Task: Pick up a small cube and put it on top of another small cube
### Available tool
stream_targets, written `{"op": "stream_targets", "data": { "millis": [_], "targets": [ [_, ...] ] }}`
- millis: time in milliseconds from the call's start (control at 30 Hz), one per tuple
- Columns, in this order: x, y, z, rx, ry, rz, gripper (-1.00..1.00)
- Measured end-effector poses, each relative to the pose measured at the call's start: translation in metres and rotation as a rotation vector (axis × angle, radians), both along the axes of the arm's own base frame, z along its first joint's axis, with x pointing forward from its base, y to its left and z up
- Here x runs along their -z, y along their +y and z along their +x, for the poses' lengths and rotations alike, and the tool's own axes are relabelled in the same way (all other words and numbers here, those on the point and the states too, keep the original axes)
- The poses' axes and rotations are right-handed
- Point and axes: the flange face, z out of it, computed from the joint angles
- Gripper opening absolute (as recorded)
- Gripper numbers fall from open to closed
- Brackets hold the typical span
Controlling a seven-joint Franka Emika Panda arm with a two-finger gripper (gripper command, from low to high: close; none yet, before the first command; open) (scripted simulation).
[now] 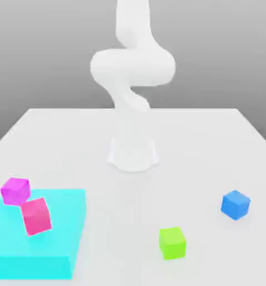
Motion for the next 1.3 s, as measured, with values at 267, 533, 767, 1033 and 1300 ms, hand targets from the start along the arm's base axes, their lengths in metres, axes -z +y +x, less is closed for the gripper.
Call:
{"op": "stream_targets", "data": {
  "millis": [267,533,767,1033,1300],
  "targets": [
    [0.17,0.034,0.07,-0.07,0.258,-0.014,0.0],
    [0.342,0.066,0.068,-0.135,0.51,-0.046,0.0],
    [0.471,0.082,0.023,-0.184,0.704,-0.084,0.0],
    [0.533,0.082,0.019,-0.186,0.716,-0.085,-1.0],
    [0.507,0.083,0.02,-0.186,0.716,-0.086,-1.0]
  ]
}}
